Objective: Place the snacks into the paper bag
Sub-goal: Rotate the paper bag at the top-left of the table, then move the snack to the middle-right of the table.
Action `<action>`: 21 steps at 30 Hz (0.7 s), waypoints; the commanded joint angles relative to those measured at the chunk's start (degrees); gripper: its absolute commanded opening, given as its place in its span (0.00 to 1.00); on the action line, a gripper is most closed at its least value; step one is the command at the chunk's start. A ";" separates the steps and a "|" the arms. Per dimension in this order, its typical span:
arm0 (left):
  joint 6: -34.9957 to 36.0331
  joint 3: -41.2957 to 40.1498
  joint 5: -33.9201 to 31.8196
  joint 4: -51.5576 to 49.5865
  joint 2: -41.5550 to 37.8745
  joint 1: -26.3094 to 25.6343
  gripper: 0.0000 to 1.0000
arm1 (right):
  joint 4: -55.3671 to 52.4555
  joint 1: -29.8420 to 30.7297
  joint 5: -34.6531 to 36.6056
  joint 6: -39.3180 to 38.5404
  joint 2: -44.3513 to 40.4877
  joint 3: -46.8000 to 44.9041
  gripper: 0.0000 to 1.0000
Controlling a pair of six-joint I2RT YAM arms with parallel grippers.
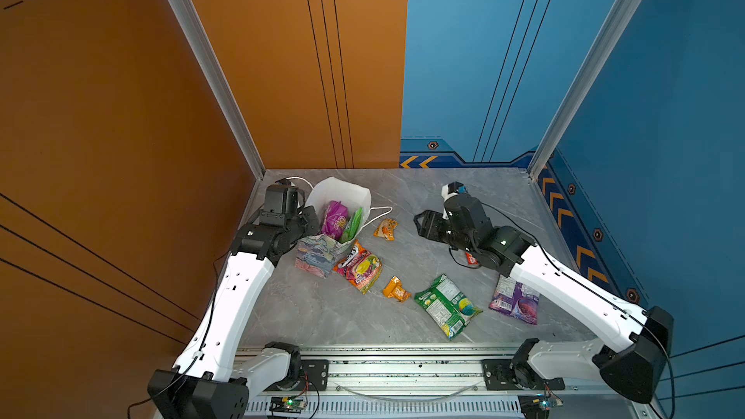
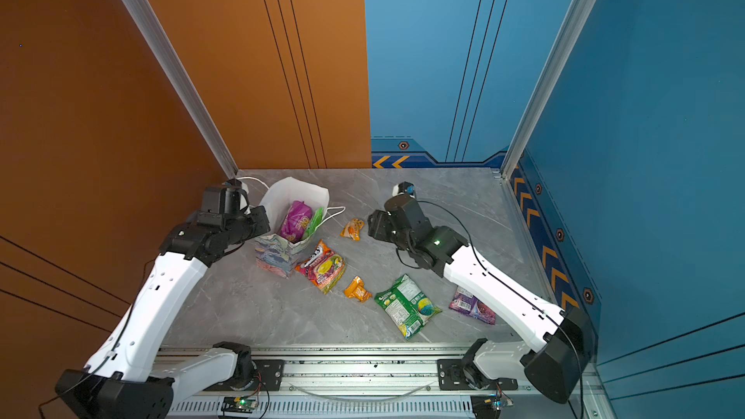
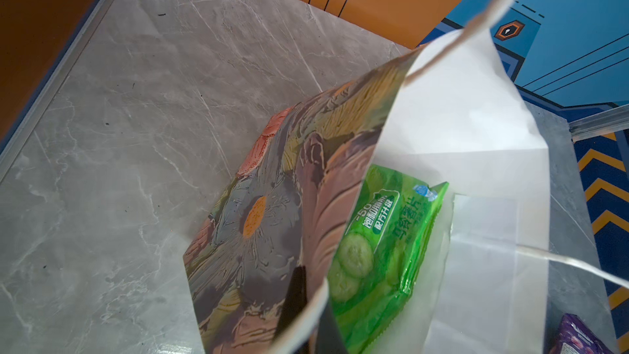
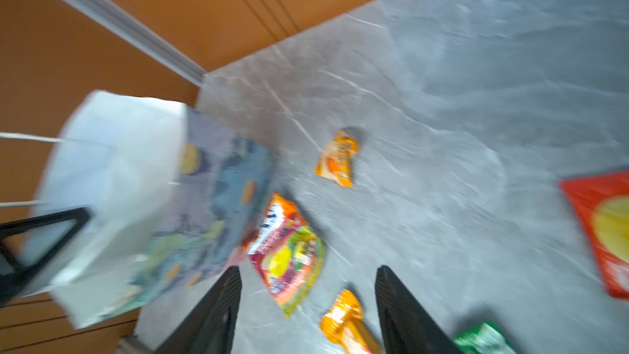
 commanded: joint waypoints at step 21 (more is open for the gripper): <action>1.47 -5.28 1.21 1.52 -5.19 3.74 0.00 | -10.99 -31.25 3.00 12.68 -21.00 -32.71 1.00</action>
